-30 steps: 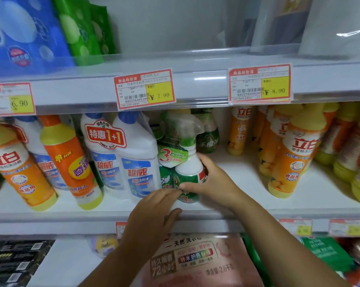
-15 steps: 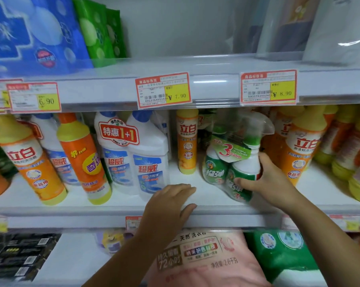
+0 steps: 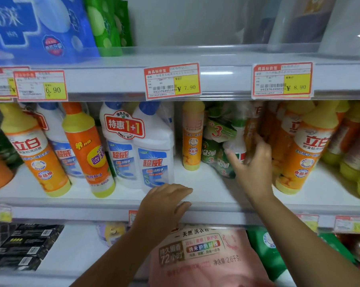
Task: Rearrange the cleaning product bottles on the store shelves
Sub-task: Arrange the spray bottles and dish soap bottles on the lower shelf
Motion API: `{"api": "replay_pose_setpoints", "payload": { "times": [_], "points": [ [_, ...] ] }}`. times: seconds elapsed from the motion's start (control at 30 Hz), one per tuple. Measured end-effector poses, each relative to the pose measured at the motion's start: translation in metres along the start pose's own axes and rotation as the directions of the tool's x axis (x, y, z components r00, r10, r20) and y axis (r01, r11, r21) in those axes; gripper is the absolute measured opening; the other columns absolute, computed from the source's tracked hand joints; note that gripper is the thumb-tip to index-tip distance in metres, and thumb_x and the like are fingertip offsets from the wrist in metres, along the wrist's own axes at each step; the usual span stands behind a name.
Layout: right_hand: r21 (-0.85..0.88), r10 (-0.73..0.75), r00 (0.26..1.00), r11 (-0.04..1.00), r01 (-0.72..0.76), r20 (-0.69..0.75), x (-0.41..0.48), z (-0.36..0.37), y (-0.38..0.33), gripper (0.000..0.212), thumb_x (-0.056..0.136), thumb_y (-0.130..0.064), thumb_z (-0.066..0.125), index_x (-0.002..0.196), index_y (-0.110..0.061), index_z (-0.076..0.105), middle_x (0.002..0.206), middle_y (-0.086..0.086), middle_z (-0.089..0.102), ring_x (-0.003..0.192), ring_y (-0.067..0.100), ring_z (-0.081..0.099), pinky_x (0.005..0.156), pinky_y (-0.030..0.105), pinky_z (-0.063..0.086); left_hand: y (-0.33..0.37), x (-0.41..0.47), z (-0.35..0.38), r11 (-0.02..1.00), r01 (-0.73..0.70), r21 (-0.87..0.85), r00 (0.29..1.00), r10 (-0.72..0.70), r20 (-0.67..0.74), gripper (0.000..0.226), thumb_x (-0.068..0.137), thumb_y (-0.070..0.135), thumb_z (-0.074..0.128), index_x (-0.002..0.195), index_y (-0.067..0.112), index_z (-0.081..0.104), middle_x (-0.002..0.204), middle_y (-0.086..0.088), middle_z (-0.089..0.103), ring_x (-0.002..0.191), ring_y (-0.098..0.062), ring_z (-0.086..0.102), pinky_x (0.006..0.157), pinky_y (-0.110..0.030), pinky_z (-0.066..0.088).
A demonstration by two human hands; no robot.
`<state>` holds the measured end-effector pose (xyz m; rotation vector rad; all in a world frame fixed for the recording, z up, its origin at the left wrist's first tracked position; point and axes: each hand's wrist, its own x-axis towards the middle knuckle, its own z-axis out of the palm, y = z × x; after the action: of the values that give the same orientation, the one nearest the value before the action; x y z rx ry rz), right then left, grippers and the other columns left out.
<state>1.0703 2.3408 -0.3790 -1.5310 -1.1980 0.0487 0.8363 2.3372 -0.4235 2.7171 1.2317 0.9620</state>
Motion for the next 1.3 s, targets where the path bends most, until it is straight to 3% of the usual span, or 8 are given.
{"api": "replay_pose_setpoints", "payload": {
  "times": [0.07,0.13,0.23,0.47,0.73,1.03,1.17,1.3],
  "points": [
    [-0.020,-0.212,0.961,0.977,0.212,-0.177,-0.012,0.003,-0.024,0.047,0.084,-0.028,0.067,0.122,-0.004,0.051,0.111,0.008,0.052,0.107,0.022,0.049,0.093,0.021,0.035,-0.002,-0.002,0.000,1.000,-0.020,-0.017,1.000,0.020,-0.022,0.034,0.084,0.041,0.049,0.109,0.026,0.067,0.103,0.009,0.069,0.093,-0.010,0.061,0.082,-0.029,0.049],
    [0.040,-0.295,0.954,0.954,0.297,-0.057,-0.018,0.017,-0.045,0.036,0.088,-0.024,0.062,0.118,-0.006,0.054,0.109,-0.001,0.052,0.103,0.020,0.053,0.089,0.028,0.043,-0.006,-0.004,0.001,0.999,-0.031,-0.023,0.999,0.031,-0.035,0.033,0.084,0.040,0.050,0.108,0.025,0.067,0.102,0.009,0.069,0.093,-0.009,0.059,0.081,-0.026,0.048],
    [0.093,-0.134,0.971,0.989,0.117,0.199,-0.010,0.048,-0.048,0.050,0.087,-0.027,0.065,0.132,-0.016,0.046,0.127,0.002,0.057,0.115,0.019,0.055,0.097,0.037,0.046,-0.012,-0.011,0.000,0.999,-0.011,-0.032,0.999,0.010,-0.036,0.034,0.085,0.043,0.049,0.109,0.026,0.067,0.103,0.009,0.069,0.095,-0.007,0.056,0.082,-0.024,0.042],
    [0.051,0.057,0.975,0.996,-0.070,0.214,0.005,0.098,-0.048,0.086,0.077,-0.025,0.072,0.147,-0.017,0.023,0.134,0.012,0.055,0.116,0.036,0.056,0.093,0.043,0.048,-0.028,-0.019,-0.014,0.997,0.053,-0.057,0.999,-0.052,0.012,0.037,0.084,0.047,0.049,0.109,0.026,0.067,0.100,0.008,0.071,0.091,-0.012,0.062,0.079,-0.030,0.049],
    [-0.030,0.017,0.987,0.999,-0.013,0.161,-0.008,0.074,-0.047,0.057,0.078,-0.025,0.072,0.127,-0.015,0.044,0.121,0.009,0.061,0.107,0.030,0.059,0.083,0.033,0.046,-0.033,-0.021,-0.013,0.990,0.100,-0.099,0.995,-0.098,0.021,0.041,0.084,0.051,0.045,0.111,0.029,0.066,0.101,0.011,0.070,0.092,-0.007,0.059,0.081,-0.020,0.043],
    [-0.058,0.068,0.990,0.996,-0.061,0.125,-0.043,-0.038,-0.020,0.056,0.077,-0.026,0.074,0.122,-0.031,0.042,0.110,-0.011,0.061,0.096,0.014,0.060,0.077,0.031,0.048,0.025,0.006,0.011,0.960,0.071,-0.271,0.997,-0.077,-0.010,0.033,0.087,0.036,0.056,0.119,0.029,0.061,0.113,0.015,0.062,0.097,0.004,0.052,0.084,-0.008,0.038],
    [-0.113,0.105,0.992,0.989,-0.097,0.069,-0.034,-0.070,-0.001,0.053,0.077,-0.023,0.074,0.120,-0.027,0.044,0.109,-0.005,0.063,0.093,0.019,0.061,0.072,0.029,0.042,0.056,0.038,0.029,0.927,0.146,-0.344,0.987,-0.159,-0.009,0.053,0.088,0.031,0.060,0.137,0.024,0.043,0.141,0.009,0.043,0.119,-0.009,0.048,0.103,-0.024,0.036],
    [-0.108,0.134,0.990,0.986,-0.129,0.041,-0.029,-0.079,0.012,0.060,0.076,-0.025,0.075,0.127,-0.027,0.043,0.113,-0.004,0.064,0.094,0.020,0.062,0.074,0.029,0.043,0.085,0.084,0.046,0.890,0.244,-0.386,0.962,-0.273,-0.022,0.082,0.081,0.031,0.068,0.146,0.021,0.020,0.155,-0.002,0.017,0.138,-0.017,0.022,0.108,-0.021,0.019]
  ]
}}
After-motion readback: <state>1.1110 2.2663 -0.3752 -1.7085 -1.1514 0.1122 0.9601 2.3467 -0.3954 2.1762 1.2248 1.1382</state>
